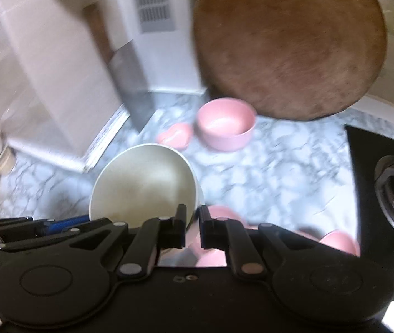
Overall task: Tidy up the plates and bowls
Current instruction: 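Lift the cream bowl with both grippers and carry it beside the bear plate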
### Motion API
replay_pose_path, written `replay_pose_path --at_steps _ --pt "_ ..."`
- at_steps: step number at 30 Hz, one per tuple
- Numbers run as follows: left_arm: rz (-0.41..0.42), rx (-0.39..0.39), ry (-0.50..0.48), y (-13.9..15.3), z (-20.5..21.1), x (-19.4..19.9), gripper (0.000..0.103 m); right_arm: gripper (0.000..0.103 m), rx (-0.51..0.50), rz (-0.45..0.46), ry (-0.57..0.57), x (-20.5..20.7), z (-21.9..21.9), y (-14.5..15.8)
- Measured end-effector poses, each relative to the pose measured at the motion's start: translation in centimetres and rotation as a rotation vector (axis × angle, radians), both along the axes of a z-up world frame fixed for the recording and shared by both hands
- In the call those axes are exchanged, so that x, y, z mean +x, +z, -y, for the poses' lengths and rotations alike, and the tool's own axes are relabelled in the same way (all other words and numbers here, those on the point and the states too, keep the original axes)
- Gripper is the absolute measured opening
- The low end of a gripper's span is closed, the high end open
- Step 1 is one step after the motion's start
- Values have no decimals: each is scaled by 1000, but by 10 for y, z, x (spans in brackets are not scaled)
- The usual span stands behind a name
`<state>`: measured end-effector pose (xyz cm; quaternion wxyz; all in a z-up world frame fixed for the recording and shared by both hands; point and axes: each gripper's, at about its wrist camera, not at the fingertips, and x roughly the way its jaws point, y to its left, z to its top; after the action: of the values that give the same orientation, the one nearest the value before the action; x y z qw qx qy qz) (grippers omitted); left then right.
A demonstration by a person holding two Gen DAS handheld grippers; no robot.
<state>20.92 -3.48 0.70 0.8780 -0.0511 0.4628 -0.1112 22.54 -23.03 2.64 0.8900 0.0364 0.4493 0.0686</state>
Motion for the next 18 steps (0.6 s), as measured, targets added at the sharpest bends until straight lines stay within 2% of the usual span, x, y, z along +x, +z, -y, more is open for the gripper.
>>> replay_pose_path --at_steps 9,18 --pt "-56 25 61 -31 -44 -25 15 8 -1 -73 57 -18 -53 -35" --pt "-89 33 46 -54 -44 -36 15 9 11 -143 52 -31 -57 -64"
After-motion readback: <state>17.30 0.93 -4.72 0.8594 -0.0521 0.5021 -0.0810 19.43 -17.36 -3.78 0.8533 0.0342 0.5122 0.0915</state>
